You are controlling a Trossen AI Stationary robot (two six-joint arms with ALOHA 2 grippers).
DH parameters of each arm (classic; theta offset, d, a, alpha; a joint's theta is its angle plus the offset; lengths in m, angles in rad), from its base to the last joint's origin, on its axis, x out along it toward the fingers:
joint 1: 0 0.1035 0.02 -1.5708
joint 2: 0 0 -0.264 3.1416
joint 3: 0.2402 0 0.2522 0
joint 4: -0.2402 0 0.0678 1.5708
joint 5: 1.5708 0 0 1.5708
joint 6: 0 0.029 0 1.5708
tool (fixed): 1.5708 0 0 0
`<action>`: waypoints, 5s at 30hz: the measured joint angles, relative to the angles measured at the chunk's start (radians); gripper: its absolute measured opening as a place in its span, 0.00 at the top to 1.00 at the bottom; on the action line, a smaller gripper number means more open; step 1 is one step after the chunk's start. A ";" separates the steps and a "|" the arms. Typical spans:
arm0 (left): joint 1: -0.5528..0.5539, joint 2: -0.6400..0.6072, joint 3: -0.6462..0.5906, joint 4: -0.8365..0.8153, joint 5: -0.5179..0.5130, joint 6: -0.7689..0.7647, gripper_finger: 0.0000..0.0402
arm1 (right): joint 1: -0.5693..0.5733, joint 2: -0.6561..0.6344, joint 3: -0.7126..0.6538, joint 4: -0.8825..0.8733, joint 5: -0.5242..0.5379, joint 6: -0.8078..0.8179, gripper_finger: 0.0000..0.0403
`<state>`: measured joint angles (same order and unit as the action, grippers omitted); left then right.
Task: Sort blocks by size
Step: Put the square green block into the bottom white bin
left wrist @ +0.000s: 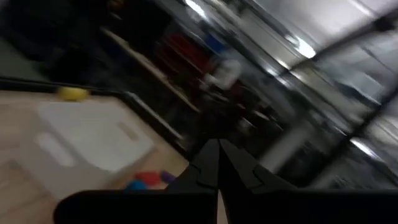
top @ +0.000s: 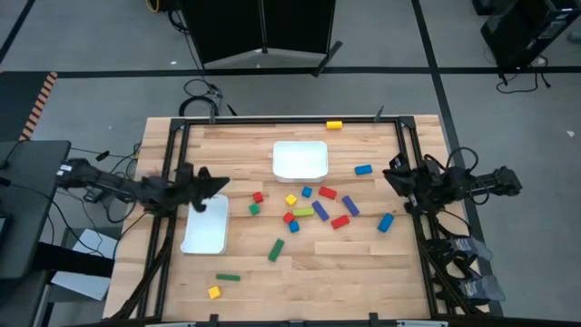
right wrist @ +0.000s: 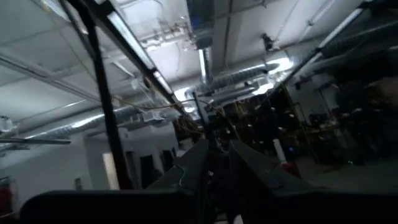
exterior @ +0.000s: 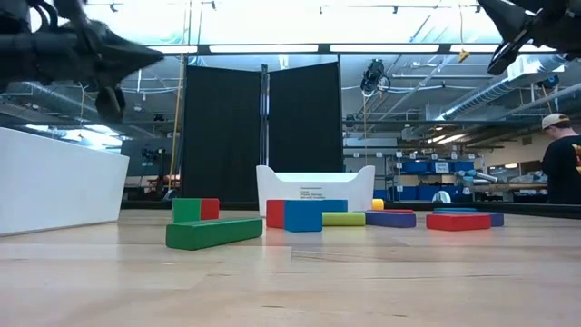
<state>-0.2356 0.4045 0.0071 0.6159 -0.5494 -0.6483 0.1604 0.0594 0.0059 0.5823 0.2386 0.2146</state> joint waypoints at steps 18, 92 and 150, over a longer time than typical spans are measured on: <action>0.015 0.479 0.181 0.190 -0.051 0.243 0.97 | 0.000 0.089 0.000 -0.001 0.105 0.021 0.81; 0.038 1.358 0.954 -1.231 0.181 0.015 0.65 | 0.000 0.124 0.000 0.052 -0.045 -0.193 0.81; -0.380 0.999 0.936 -1.918 0.423 -0.512 0.36 | -0.057 0.834 0.537 -0.660 0.223 -0.117 0.47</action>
<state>-0.6155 1.4033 0.9429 -1.3025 -0.1263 -1.1606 0.1039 0.8932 0.5429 -0.0779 0.4618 0.0972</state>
